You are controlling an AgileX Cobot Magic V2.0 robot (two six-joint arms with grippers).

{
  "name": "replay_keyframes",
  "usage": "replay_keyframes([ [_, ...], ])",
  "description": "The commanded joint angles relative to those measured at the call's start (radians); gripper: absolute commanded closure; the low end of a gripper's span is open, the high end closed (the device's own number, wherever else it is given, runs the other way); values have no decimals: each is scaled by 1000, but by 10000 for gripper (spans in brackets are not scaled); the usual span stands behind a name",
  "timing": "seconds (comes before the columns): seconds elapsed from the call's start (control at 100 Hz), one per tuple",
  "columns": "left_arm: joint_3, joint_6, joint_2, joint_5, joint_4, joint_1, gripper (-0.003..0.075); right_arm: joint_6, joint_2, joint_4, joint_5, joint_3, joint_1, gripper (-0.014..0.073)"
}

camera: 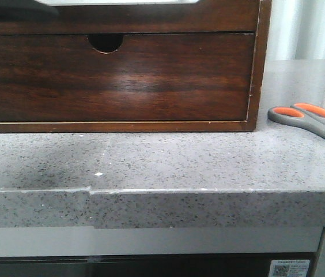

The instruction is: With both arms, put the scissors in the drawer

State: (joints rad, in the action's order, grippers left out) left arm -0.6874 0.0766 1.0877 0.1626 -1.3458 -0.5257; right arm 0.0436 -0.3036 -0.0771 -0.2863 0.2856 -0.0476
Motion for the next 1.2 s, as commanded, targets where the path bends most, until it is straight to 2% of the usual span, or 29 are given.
replay_keyframes([
  [0.0, -54, 6, 11, -11, -3, -8, 353, -3, -19, 7, 77, 36, -5, 655],
  [0.06, -56, 6, 15, -14, -7, -8, 370, -3, -19, 7, 77, 36, -5, 655],
  [0.11, -56, 6, 17, -14, -18, -8, 426, -3, -19, 7, 77, 36, -5, 655],
  [0.23, -56, 6, 17, -18, -51, -8, 654, -3, -19, 7, 77, 36, -5, 655],
  [0.29, -56, 6, 17, -24, -51, -8, 744, -3, -19, 7, 77, 36, -5, 655],
  [0.9, -17, 18, -63, -7, -62, -11, 742, -3, -19, 7, 71, 36, -5, 655],
  [1.19, 47, 19, -183, 28, -62, -86, 742, -3, -19, 7, 67, 36, -5, 655],
])
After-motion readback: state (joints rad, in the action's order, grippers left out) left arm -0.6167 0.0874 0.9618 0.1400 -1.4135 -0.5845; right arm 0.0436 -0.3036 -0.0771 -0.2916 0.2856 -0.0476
